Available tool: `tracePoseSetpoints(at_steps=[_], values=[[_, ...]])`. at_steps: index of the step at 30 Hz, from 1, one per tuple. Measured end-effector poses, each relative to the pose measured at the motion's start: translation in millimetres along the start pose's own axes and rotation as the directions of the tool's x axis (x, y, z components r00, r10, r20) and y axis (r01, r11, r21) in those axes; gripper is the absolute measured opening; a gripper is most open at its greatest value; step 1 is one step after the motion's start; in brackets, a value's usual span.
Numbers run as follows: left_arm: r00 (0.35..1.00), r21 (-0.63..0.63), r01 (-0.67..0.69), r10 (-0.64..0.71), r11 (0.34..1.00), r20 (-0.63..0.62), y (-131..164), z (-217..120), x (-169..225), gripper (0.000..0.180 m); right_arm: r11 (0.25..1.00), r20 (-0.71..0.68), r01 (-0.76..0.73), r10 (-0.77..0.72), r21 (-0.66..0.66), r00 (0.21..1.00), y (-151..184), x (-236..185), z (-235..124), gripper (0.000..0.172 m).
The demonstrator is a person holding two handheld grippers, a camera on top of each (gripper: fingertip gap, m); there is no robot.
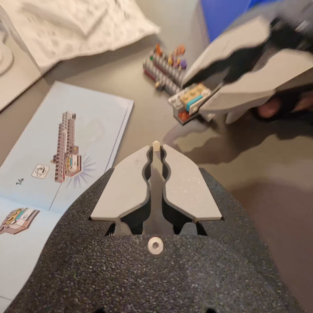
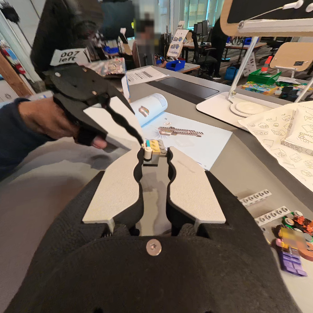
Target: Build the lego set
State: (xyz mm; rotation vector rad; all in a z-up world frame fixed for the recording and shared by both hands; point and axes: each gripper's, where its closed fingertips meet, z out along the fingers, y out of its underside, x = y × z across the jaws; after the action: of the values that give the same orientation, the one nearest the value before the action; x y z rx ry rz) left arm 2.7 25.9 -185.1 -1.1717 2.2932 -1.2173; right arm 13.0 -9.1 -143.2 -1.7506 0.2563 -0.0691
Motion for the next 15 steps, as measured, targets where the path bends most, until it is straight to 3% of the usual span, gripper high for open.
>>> tracePoseSetpoints(at_steps=[3, 6, 9, 15], values=[[0.985, 0.303, 0.079, -0.027, 0.95, -0.17, -42, -27, 16, 0.008, 0.991, 0.075, -0.104, 0.098, 0.083, 0.992, -11, -5, -3, 0.026], [0.957, 0.474, 0.164, -0.023, 0.865, -0.289, -66, -46, 27, 0.008, 0.964, 0.162, -0.218, 0.194, 0.149, 0.968, -21, -13, -4, 0.026], [0.931, 0.51, 0.224, -0.027, 0.831, -0.365, -72, -49, 34, 0.008, 0.93, 0.223, -0.311, 0.267, 0.195, 0.938, -28, -16, -6, 0.026], [0.938, 0.511, 0.193, -0.004, 0.838, -0.348, -71, -44, 39, 0.008, 0.899, 0.266, -0.378, 0.317, 0.223, 0.91, -32, -17, -7, 0.026]])
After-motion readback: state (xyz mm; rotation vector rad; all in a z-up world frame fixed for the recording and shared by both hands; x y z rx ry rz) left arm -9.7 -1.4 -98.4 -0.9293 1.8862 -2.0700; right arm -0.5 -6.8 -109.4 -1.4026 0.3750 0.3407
